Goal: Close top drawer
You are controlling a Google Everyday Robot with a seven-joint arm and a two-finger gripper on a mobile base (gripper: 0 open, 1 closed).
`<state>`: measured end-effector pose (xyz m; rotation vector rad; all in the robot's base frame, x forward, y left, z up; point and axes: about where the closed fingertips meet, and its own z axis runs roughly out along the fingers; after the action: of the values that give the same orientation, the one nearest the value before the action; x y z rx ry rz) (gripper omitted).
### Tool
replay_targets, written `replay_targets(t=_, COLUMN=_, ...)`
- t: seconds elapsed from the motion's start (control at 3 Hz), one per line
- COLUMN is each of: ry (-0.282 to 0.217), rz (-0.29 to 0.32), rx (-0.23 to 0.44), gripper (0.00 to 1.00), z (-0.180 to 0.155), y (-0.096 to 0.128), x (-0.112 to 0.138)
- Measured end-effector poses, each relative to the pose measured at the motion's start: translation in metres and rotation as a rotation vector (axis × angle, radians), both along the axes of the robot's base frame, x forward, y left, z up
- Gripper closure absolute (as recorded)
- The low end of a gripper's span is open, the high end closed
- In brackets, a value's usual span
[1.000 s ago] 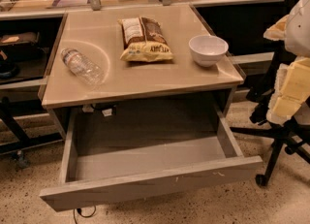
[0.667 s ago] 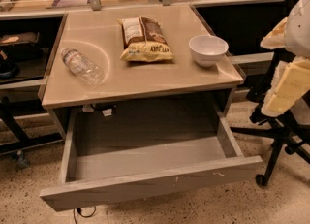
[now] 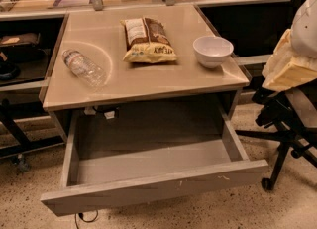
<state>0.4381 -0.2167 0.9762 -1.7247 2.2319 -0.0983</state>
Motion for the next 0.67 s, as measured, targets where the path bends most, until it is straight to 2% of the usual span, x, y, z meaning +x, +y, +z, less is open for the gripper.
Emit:
replay_targets(t=0.33, ry=0.000, rz=0.000, rx=0.000, gripper=0.89, z=0.000, y=0.000, x=0.000)
replay_targets(t=0.67, ry=0.001, rz=0.003, rx=-0.013, gripper=1.00, z=-0.004, y=0.000, x=-0.017)
